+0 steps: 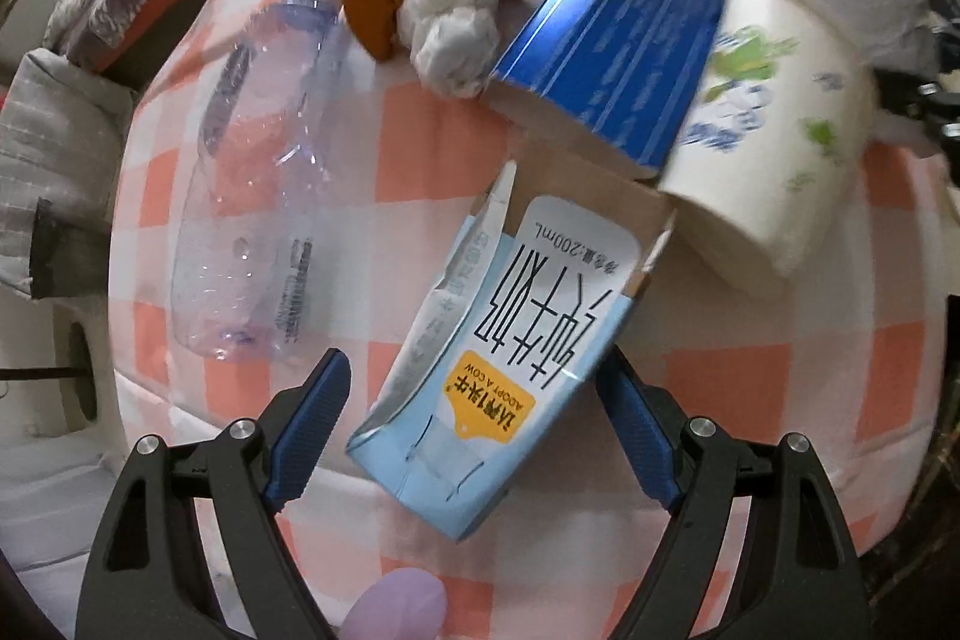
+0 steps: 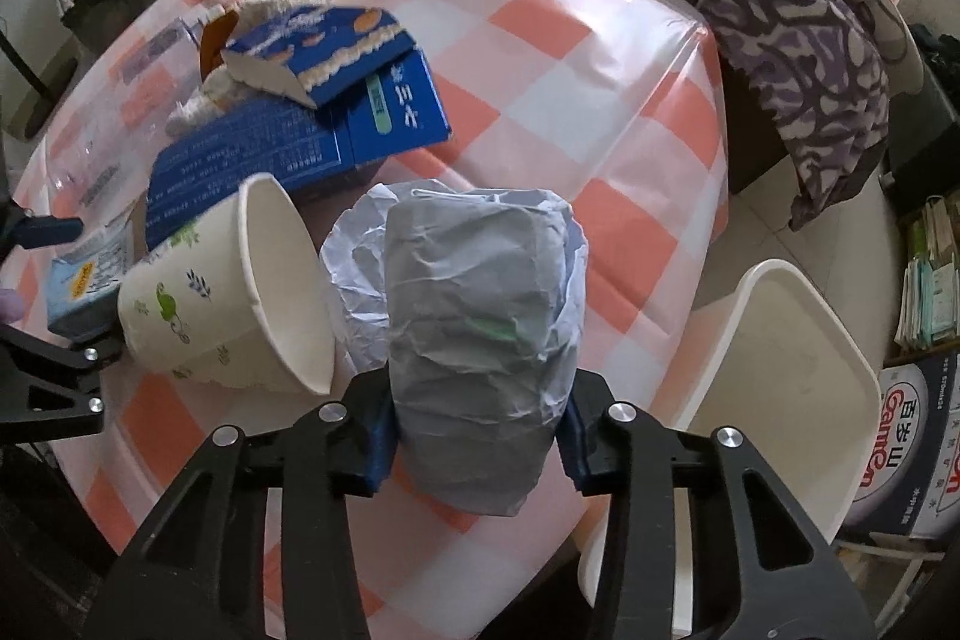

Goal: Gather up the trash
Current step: 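Grasp the crumpled foil with the right tool while the left tool grasps the milk carton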

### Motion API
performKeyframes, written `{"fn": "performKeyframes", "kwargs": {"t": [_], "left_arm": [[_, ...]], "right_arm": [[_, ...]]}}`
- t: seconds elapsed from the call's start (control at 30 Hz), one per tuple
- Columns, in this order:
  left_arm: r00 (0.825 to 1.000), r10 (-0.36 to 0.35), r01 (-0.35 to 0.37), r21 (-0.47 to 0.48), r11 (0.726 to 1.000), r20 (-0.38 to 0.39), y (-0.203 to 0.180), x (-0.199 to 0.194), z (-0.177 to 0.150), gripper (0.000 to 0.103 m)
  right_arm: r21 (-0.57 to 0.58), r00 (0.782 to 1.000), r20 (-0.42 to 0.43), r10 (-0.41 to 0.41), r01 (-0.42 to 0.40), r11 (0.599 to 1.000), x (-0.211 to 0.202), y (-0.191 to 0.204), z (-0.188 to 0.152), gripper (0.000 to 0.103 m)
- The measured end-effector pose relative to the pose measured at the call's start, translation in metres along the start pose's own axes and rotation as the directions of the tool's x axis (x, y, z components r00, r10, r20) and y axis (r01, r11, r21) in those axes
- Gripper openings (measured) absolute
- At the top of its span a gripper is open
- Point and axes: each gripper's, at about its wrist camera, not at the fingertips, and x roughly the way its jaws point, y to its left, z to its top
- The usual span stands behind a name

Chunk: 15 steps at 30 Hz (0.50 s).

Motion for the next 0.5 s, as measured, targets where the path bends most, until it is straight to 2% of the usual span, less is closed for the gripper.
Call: {"fn": "performKeyframes", "kwargs": {"t": [0.03, 0.13, 0.17, 0.33, 0.5], "left_arm": [[1.0, -0.008, 0.008, -0.009, 1.0, 0.004, 0.002, 0.001, 0.002, 0.083], [0.995, -0.093, 0.096, -0.078, 0.992, 0.034, 0.012, -0.001, 0.003, 0.064], [0.994, -0.101, 0.105, -0.096, 0.99, 0.04, 0.015, -0.002, 0.003, 0.06], [0.986, -0.117, 0.138, -0.195, 0.971, 0.118, 0.033, -0.015, 0.004, 0.057], [0.962, -0.088, 0.169, -0.31, 0.936, 0.26, 0.056, -0.05, 0.005, 0.057]], "right_arm": [[0.007, 1.0, 0.014, 0.001, -0.001, 1.0, -0.004, 0.0, 0.001, 0.04], [0.035, 0.998, 0.059, 0.008, -0.01, 0.999, -0.015, -0.006, 0.006, 0.04], [0.05, 0.997, 0.083, 0.01, -0.015, 0.999, -0.019, -0.01, 0.009, 0.04], [0.105, 0.979, 0.204, 0.02, -0.042, 0.994, -0.039, -0.023, 0.017, 0.04], [0.161, 0.942, 0.335, 0.019, -0.077, 0.984, -0.062, -0.024, 0.023, 0.04]]}}
